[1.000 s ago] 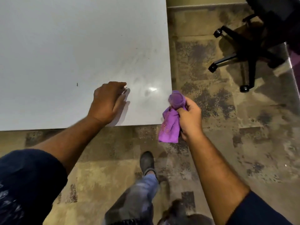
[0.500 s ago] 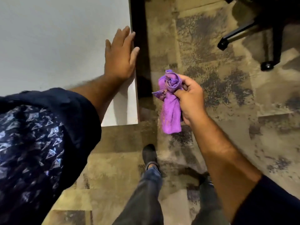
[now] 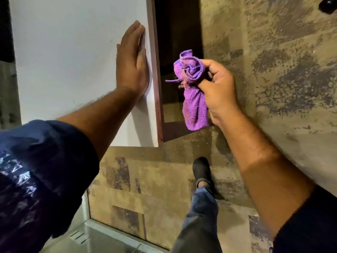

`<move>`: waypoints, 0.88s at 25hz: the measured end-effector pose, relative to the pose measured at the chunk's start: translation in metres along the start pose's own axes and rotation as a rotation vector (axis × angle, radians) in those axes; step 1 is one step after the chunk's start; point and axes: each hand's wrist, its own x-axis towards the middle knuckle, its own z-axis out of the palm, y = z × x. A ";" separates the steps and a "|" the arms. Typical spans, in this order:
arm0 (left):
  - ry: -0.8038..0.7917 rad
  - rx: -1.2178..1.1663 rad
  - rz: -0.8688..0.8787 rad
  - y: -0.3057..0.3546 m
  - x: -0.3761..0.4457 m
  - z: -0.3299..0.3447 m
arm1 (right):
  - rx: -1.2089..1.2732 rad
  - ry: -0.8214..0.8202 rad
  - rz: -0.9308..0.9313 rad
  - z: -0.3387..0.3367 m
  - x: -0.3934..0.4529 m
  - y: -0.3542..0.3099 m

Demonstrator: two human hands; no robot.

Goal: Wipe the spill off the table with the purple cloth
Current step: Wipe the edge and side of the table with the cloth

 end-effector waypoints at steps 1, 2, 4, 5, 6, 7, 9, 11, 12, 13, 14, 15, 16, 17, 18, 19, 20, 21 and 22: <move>0.007 0.011 0.005 -0.001 0.000 0.001 | 0.019 -0.010 -0.006 0.006 0.005 0.002; 0.013 0.018 0.010 -0.002 0.001 0.001 | 0.039 -0.019 -0.014 0.011 0.009 0.004; 0.013 0.027 0.021 -0.003 0.002 0.001 | 0.065 -0.030 -0.035 0.023 0.019 0.004; 0.006 0.025 0.020 -0.002 0.001 0.001 | 0.060 -0.032 -0.046 0.030 0.024 0.004; 0.001 0.023 0.013 -0.001 0.001 0.001 | 0.045 -0.038 -0.058 0.037 0.029 0.005; -0.002 0.023 0.007 0.000 0.002 0.000 | 0.020 -0.044 -0.075 0.046 0.033 0.006; -0.010 0.023 0.008 0.000 0.002 -0.001 | -0.063 -0.057 -0.122 0.062 0.035 0.007; -0.011 0.031 0.024 -0.002 0.002 -0.002 | -0.151 -0.060 -0.176 0.073 0.030 0.010; -0.010 0.034 0.032 -0.002 0.003 -0.002 | -0.173 -0.060 -0.198 0.075 0.028 0.012; -0.013 0.031 0.036 -0.003 0.004 -0.002 | -0.187 -0.061 -0.217 0.075 0.026 0.014; -0.017 0.022 0.034 -0.004 0.003 -0.001 | -0.199 -0.060 -0.235 0.074 0.026 0.017; -0.019 0.014 0.029 -0.005 0.003 -0.001 | -0.212 -0.057 -0.250 0.073 0.026 0.018; -0.020 0.007 0.026 -0.005 0.003 0.000 | -0.219 -0.052 -0.258 0.073 0.026 0.020; -0.017 -0.001 0.025 -0.006 0.004 0.000 | -0.223 -0.044 -0.262 0.074 0.026 0.020; -0.011 -0.006 0.028 -0.008 0.004 -0.001 | -0.226 -0.034 -0.265 0.076 0.025 0.022; -0.006 -0.008 0.025 -0.008 0.004 -0.001 | -0.228 -0.024 -0.266 0.078 0.024 0.024; -0.003 -0.010 0.017 -0.009 0.004 -0.001 | -0.224 -0.016 -0.264 0.079 0.023 0.026; -0.005 -0.014 0.012 -0.008 0.004 -0.001 | -0.213 -0.012 -0.263 0.079 0.024 0.027; -0.018 -0.012 0.018 -0.008 0.005 -0.002 | -0.199 -0.010 -0.261 0.078 0.026 0.028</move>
